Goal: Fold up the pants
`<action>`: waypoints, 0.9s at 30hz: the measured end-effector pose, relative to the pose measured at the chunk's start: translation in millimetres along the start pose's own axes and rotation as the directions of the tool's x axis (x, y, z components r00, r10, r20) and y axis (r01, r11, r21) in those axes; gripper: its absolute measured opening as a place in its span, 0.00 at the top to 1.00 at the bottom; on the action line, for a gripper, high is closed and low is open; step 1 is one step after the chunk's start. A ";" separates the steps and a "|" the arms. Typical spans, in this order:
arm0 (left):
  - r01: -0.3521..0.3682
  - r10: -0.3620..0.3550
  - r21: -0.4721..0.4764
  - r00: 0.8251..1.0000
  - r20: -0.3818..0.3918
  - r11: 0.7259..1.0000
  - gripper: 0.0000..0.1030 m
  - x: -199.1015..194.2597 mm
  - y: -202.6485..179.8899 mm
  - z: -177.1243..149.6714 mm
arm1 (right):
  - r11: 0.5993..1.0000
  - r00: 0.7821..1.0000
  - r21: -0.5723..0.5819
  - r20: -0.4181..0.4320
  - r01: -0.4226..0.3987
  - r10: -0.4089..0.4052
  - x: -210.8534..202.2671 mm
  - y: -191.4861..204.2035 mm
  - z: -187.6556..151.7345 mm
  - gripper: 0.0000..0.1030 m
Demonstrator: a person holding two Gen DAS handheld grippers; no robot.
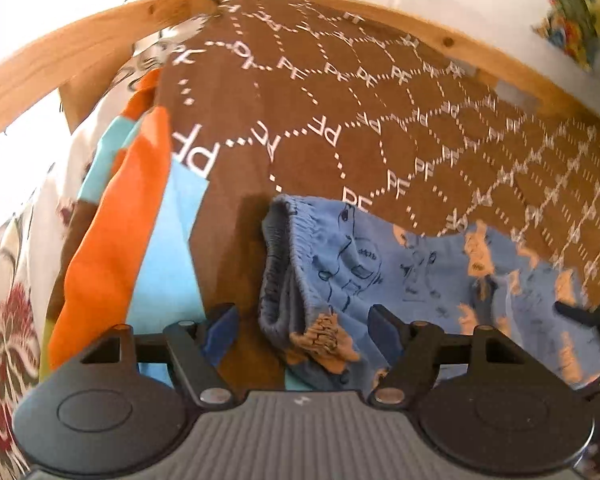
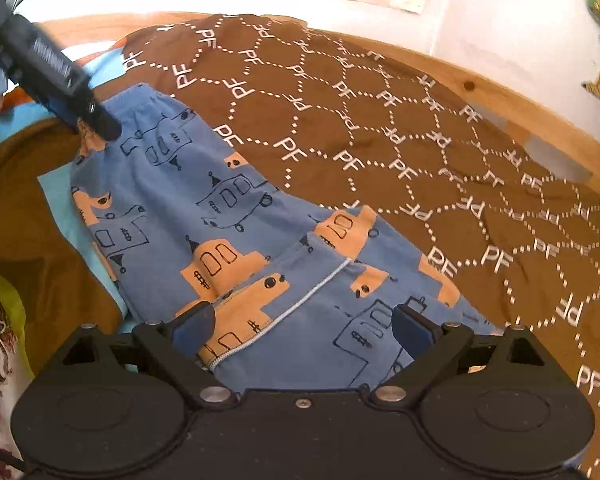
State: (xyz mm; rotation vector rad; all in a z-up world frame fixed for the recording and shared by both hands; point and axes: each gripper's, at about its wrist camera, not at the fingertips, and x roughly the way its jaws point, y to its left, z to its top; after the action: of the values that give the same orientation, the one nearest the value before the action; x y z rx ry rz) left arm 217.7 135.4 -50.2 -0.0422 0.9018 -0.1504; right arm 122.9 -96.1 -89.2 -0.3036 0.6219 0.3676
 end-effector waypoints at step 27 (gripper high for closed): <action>0.388 -0.423 0.530 0.904 -0.061 0.754 0.80 -13.2 -254.6 -4.0 | 0.892 0.943 0.337 0.038 0.300 -0.332 -83.5 -148.2 -54.4 0.07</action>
State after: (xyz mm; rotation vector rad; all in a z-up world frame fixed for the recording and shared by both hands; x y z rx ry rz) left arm 177.9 -114.2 -17.0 0.2783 0.7498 -0.8061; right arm 94.8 -269.2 -55.6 -0.0639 0.5185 -0.0392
